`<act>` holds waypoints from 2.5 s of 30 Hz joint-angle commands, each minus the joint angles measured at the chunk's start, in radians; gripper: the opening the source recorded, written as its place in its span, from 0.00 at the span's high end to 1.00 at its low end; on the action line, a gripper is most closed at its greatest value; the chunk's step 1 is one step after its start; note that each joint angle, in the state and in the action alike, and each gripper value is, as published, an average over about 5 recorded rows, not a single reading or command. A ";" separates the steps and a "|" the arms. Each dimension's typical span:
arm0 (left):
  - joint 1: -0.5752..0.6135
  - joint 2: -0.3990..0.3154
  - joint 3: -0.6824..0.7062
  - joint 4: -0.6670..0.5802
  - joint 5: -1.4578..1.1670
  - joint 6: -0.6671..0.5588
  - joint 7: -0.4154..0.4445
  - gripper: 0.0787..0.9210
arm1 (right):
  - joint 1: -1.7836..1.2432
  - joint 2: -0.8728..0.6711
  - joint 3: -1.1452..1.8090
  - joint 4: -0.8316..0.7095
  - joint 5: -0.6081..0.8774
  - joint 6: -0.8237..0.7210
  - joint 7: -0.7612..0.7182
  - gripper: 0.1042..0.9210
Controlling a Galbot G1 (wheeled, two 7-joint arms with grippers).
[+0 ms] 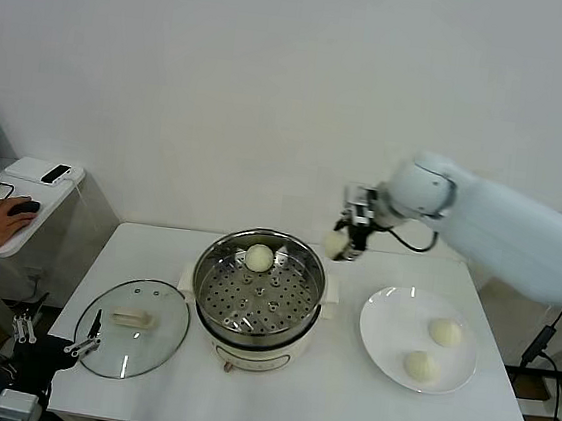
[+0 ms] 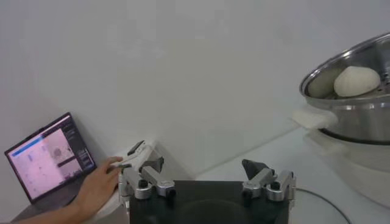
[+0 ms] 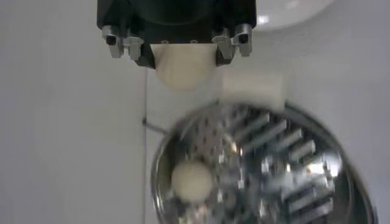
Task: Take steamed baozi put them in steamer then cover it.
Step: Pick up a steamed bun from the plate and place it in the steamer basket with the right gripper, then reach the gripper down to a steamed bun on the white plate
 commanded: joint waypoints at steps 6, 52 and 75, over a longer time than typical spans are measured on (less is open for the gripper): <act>0.018 0.001 -0.017 -0.020 -0.001 0.001 0.001 0.12 | -0.043 0.418 -0.072 -0.191 0.188 -0.115 0.134 0.36; 0.003 0.009 -0.030 -0.023 -0.007 0.006 0.004 0.12 | 0.110 0.100 -0.088 -0.003 -0.066 0.026 -0.181 0.12; -0.007 0.020 0.012 -0.003 0.008 0.014 0.010 0.12 | -0.288 -0.568 0.162 0.227 -0.454 0.264 -0.301 0.12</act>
